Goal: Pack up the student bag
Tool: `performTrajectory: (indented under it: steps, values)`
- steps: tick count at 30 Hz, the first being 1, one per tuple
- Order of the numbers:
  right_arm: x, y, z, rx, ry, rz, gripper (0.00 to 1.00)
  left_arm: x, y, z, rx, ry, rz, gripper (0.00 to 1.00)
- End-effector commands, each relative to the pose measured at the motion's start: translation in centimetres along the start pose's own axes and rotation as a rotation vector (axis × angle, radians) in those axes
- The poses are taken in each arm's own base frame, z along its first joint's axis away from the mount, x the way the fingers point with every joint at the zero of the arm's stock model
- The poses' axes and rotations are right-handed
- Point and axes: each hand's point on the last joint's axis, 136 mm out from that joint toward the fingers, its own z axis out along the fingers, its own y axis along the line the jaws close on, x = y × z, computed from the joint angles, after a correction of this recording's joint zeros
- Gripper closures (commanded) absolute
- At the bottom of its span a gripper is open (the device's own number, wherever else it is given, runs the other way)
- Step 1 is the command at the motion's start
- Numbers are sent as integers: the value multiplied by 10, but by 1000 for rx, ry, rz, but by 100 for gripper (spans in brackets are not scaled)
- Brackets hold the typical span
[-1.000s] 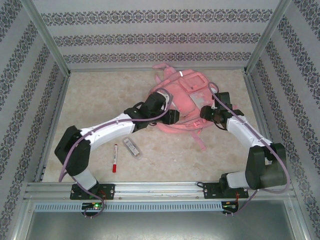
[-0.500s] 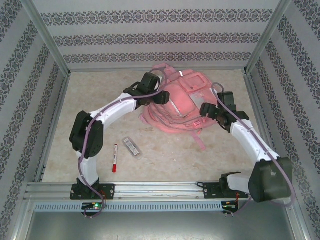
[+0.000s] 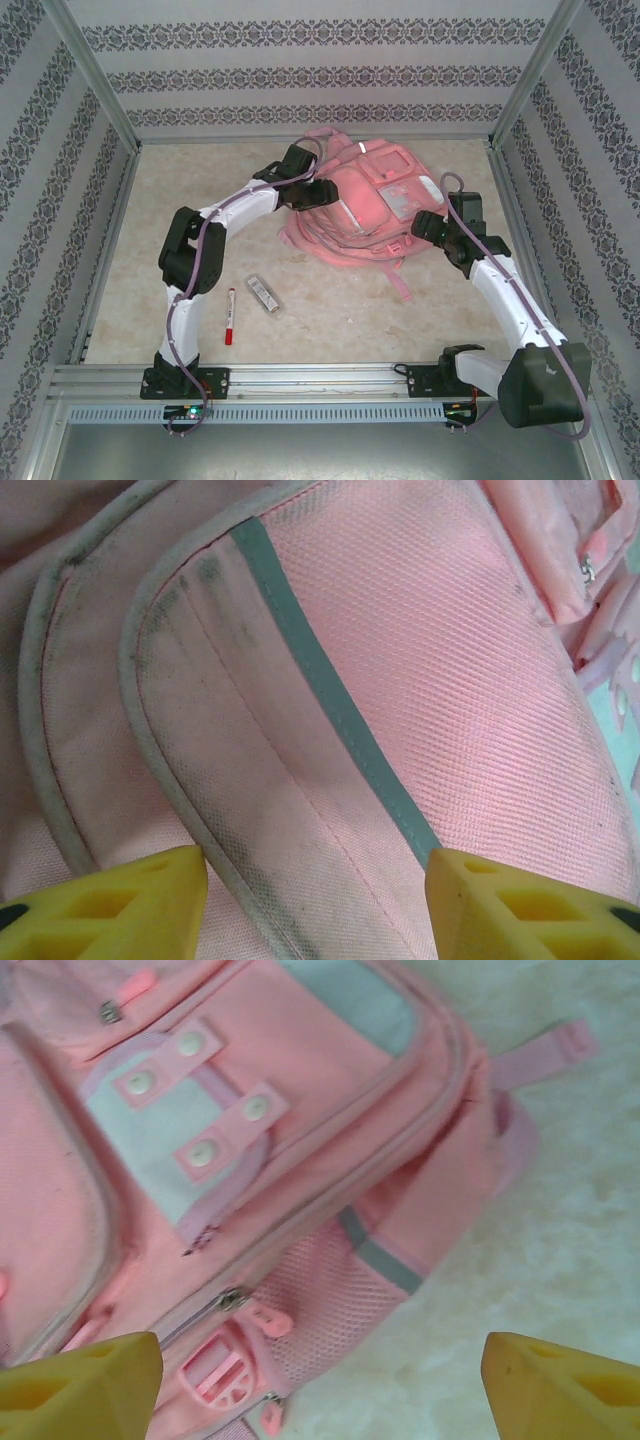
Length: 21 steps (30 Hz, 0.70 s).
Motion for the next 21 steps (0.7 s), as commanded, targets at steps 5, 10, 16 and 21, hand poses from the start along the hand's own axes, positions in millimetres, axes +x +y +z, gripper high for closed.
performTrajectory:
  steps: [5, 10, 16, 21]
  values:
    - [16, 51, 9, -173, 66, -212, 17, 3, 0, 20, 25, 33, -94, 45]
    - [39, 85, 21, -316, 177, -444, 16, 1, 9, 16, -22, 4, -78, 43]
    - [57, 98, 34, -376, 213, -714, 19, -1, 15, 23, -22, 16, -107, 87]
    - [84, 98, 35, -467, 366, -861, 16, -8, -3, -8, 3, 25, -107, 100]
